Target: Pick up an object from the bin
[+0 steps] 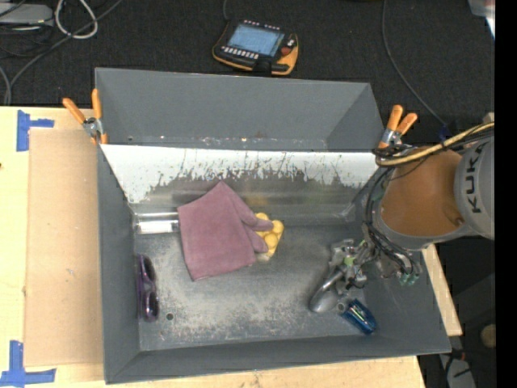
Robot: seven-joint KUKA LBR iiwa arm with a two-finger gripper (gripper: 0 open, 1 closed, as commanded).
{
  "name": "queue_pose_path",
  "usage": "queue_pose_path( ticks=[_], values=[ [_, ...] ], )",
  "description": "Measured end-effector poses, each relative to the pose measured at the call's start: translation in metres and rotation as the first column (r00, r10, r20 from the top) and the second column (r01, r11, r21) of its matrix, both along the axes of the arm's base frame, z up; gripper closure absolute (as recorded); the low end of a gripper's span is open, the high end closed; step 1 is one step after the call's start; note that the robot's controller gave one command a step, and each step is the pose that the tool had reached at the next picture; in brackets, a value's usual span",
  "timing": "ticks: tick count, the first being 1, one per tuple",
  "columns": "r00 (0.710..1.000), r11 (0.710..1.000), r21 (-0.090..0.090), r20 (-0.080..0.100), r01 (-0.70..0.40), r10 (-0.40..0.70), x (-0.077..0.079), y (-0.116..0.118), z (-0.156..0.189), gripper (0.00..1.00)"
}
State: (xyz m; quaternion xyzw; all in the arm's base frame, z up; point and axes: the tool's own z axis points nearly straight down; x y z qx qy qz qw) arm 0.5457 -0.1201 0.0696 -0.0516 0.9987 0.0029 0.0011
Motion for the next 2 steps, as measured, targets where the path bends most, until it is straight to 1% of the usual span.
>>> queue_pose_path(
  ticks=[1,2],
  values=[
    [1.000,1.000,0.002,-0.001,0.001,-0.001,0.003,-0.006,0.004,1.00],
    [0.982,0.982,0.004,-0.003,-0.191,0.191,-0.034,0.020,0.000,1.00]
  ],
)
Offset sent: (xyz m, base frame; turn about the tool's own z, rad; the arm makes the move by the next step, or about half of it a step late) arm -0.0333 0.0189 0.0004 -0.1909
